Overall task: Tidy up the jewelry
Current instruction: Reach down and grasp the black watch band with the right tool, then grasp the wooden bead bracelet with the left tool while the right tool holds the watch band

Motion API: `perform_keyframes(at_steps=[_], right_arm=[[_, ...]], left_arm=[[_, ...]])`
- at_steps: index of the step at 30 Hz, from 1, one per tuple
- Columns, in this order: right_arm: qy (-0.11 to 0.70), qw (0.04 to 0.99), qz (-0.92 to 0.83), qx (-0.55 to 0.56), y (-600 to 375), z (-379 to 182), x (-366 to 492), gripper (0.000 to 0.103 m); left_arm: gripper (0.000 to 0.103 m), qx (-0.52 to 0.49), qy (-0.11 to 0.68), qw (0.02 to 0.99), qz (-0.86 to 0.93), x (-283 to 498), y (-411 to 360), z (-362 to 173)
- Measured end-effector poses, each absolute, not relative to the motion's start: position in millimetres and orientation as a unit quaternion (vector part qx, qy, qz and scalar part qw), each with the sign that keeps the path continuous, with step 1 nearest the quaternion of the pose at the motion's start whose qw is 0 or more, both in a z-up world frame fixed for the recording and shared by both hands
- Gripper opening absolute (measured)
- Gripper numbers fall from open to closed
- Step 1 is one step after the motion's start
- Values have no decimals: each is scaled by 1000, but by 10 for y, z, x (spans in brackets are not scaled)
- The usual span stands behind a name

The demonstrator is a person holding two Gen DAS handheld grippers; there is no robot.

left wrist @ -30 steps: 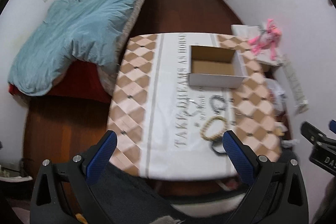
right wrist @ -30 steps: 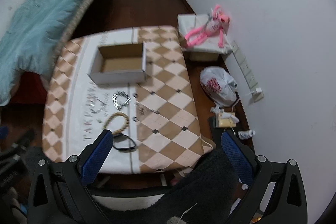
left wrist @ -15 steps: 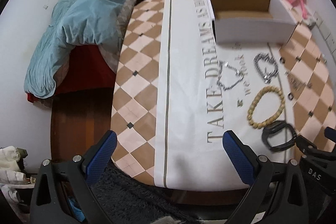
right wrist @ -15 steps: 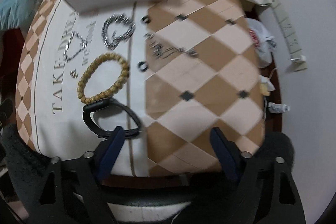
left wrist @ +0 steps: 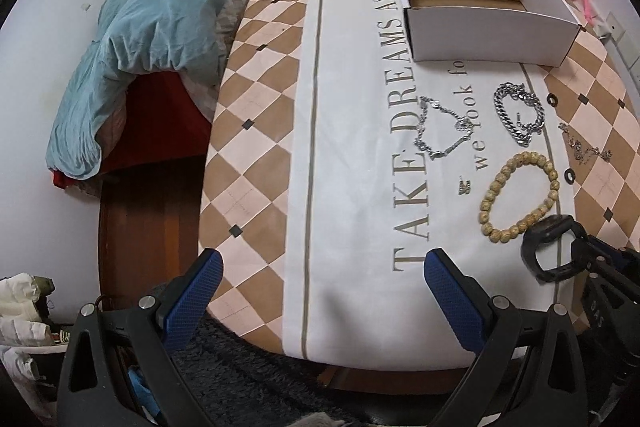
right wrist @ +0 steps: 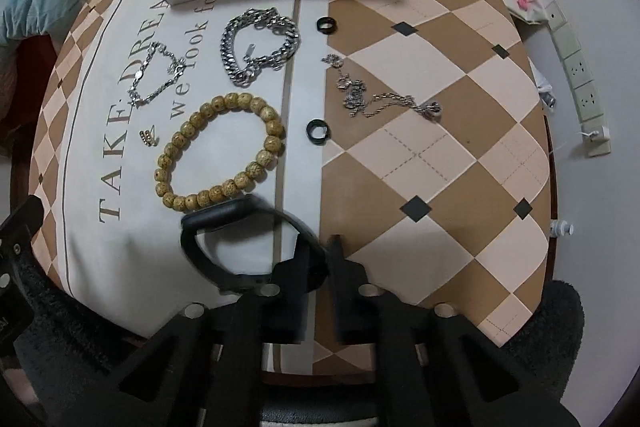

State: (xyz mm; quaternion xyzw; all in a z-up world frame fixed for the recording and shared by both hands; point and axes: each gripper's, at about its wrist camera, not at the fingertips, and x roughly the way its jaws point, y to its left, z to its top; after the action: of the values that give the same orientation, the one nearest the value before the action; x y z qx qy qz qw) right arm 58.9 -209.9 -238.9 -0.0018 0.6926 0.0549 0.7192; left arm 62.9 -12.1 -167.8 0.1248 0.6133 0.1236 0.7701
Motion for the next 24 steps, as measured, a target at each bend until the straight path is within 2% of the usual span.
perform_keyframes(at_steps=[14,17,18,23,24], right_arm=[[677,733,-32,64,-3134,-2252,743,7],[677,731,-42,72,-3269,-2261,768,7],[676,732,-44,73,-3293,-2260,743,7],[678,730,-50,77,-3361,-2302,715,7],[678,729,-50,78,-3374,-2307,719,7]], left_arm=[[102,86,634,768,35,989,-566,-1899],[93,75,649,757,6,1056,-672,-2041],[86,75,654,753,2,1074,-698,-2087],[81,65,675,735,-15,1152,-786,-2306],[72,60,676,734,-17,1159,-791,-2325]])
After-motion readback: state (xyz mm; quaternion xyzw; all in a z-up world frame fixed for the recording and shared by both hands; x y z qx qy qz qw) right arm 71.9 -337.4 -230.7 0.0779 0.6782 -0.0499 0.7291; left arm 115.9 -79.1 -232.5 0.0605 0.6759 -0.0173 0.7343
